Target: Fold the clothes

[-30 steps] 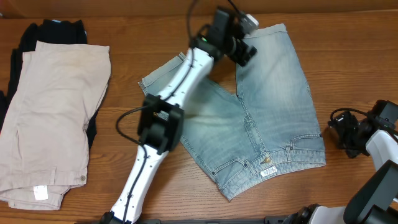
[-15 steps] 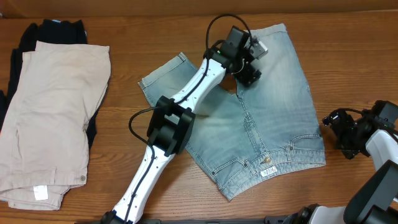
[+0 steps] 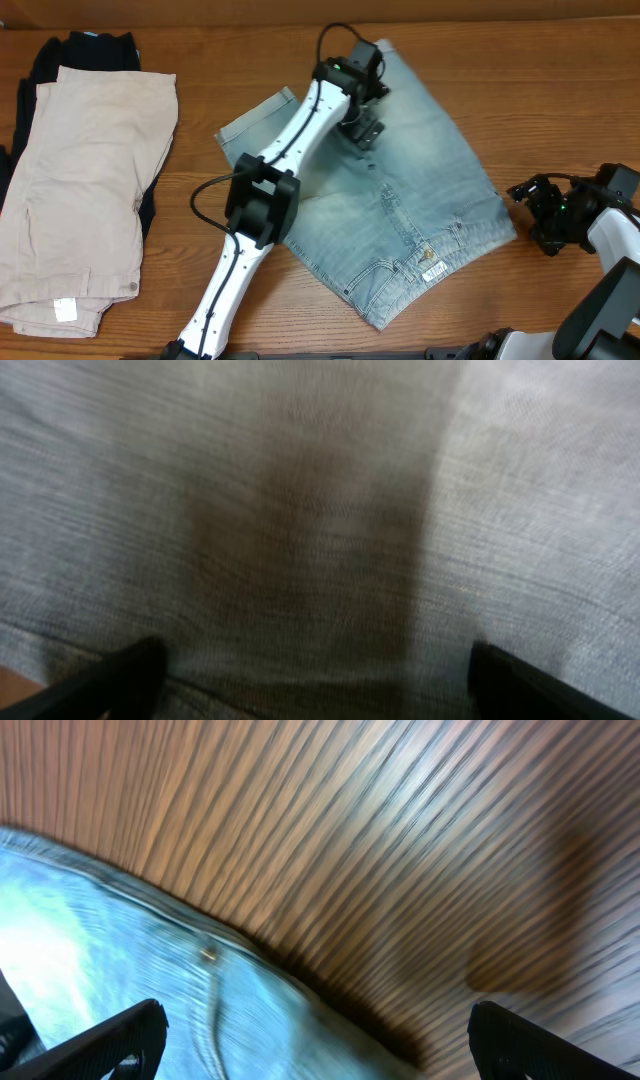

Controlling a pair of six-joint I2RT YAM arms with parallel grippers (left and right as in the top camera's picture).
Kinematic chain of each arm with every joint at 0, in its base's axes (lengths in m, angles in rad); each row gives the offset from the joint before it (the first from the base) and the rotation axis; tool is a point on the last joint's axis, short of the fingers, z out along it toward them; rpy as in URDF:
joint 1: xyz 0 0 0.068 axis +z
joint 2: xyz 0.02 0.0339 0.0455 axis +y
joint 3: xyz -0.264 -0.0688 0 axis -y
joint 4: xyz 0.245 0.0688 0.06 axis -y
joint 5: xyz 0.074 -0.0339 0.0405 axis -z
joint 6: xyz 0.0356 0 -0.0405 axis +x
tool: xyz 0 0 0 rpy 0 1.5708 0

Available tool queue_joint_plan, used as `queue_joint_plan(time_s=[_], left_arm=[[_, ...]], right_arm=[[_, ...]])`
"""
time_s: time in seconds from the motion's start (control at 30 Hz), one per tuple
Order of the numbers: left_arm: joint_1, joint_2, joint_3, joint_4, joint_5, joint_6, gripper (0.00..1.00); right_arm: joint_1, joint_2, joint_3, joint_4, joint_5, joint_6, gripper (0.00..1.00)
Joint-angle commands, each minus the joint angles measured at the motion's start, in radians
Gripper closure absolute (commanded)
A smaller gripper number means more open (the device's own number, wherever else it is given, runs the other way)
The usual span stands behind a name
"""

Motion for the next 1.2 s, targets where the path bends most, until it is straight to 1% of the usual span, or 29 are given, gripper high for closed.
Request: queue_joint_plan(time_s=[0.0, 0.07, 0.13, 0.17, 0.2, 0.27, 0.3, 0.37, 0.4, 0.47, 0.57, 0.63, 0.67, 0.7, 0.8, 0.87, 0.9, 0.97, 1.0, 1.03, 1.07, 1.13, 1.17], left_arm=[[0.137, 0.075, -0.052, -0.175, -0.14, -0.179, 0.0], [0.19, 0.075, -0.052, -0.234, -0.135, -0.214, 0.0], [0.232, 0.075, -0.052, -0.267, -0.111, -0.224, 0.0], [0.255, 0.075, -0.052, -0.282, -0.077, -0.224, 0.0], [0.283, 0.075, -0.052, -0.301, -0.014, -0.224, 0.0], [0.301, 0.075, -0.052, -0.312, 0.052, -0.223, 0.0], [0.312, 0.075, -0.052, -0.314, 0.115, -0.205, 0.0], [0.315, 0.075, -0.051, -0.311, 0.208, -0.115, 0.0], [0.313, 0.075, -0.045, -0.311, 0.24, -0.078, 0.0], [0.303, 0.075, -0.011, -0.311, 0.246, -0.071, 0.0], [0.29, 0.074, 0.109, -0.323, 0.254, -0.028, 0.0], [0.286, 0.074, 0.192, -0.326, 0.257, -0.029, 0.0], [0.286, 0.073, 0.249, -0.325, 0.257, -0.029, 0.0], [0.285, 0.073, 0.319, -0.325, 0.257, -0.029, 0.0], [0.285, 0.073, 0.457, -0.315, 0.258, -0.054, 0.0], [0.285, 0.073, 0.607, -0.303, 0.257, -0.066, 0.0], [0.285, 0.061, 0.6, -0.288, 0.256, -0.066, 0.0], [0.286, 0.014, 0.6, -0.259, 0.256, -0.066, 0.0], [0.286, -0.021, 0.6, -0.241, 0.257, -0.066, 0.0], [0.286, -0.037, 0.6, -0.235, 0.256, -0.066, 0.0], [0.286, -0.054, 0.6, -0.228, 0.256, -0.066, 0.0], [0.285, -0.095, 0.6, -0.207, 0.256, -0.066, 0.0], [0.286, -0.108, 0.6, -0.198, 0.255, -0.065, 0.0]], right_arm=[[0.057, -0.004, 0.027, -0.01, -0.027, -0.004, 0.0], [0.111, -0.004, 0.027, -0.01, -0.027, -0.004, 0.0], [0.164, -0.004, 0.027, -0.008, -0.027, -0.003, 0.0], [0.186, -0.004, 0.027, -0.005, -0.027, -0.003, 0.0], [0.231, -0.004, 0.027, 0.007, -0.027, -0.003, 0.0], [0.275, -0.004, 0.027, 0.027, -0.023, -0.003, 0.0], [0.306, -0.004, 0.027, 0.047, -0.011, -0.003, 0.0], [0.38, -0.003, 0.027, 0.102, 0.019, -0.003, 0.0], [0.429, -0.003, 0.027, 0.15, 0.051, -0.003, 0.0], [0.486, -0.003, 0.027, 0.222, 0.112, 0.017, 0.0], [0.51, -0.003, 0.027, 0.267, 0.155, 0.024, 0.01], [0.509, 0.005, 0.027, 0.266, 0.195, 0.023, 0.05], [0.509, 0.014, 0.027, 0.27, 0.203, 0.023, 0.09], [0.51, 0.031, 0.027, 0.282, 0.201, 0.023, 0.12], [0.512, 0.068, 0.027, 0.301, 0.19, 0.024, 0.16], [0.516, 0.116, 0.027, 0.318, 0.164, 0.024, 0.18], [0.516, 0.124, 0.027, 0.32, 0.161, 0.024, 0.18], [0.517, 0.153, 0.027, 0.324, 0.154, 0.024, 0.23], [0.517, 0.164, 0.027, 0.327, 0.142, 0.027, 0.28], [0.518, 0.165, 0.027, 0.33, 0.138, 0.028, 0.3], [0.518, 0.165, 0.027, 0.337, 0.133, 0.028, 0.37], [0.518, 0.165, 0.027, 0.376, 0.126, 0.032, 0.62], [0.518, 0.165, 0.027, 0.395, 0.127, 0.032, 0.66]])
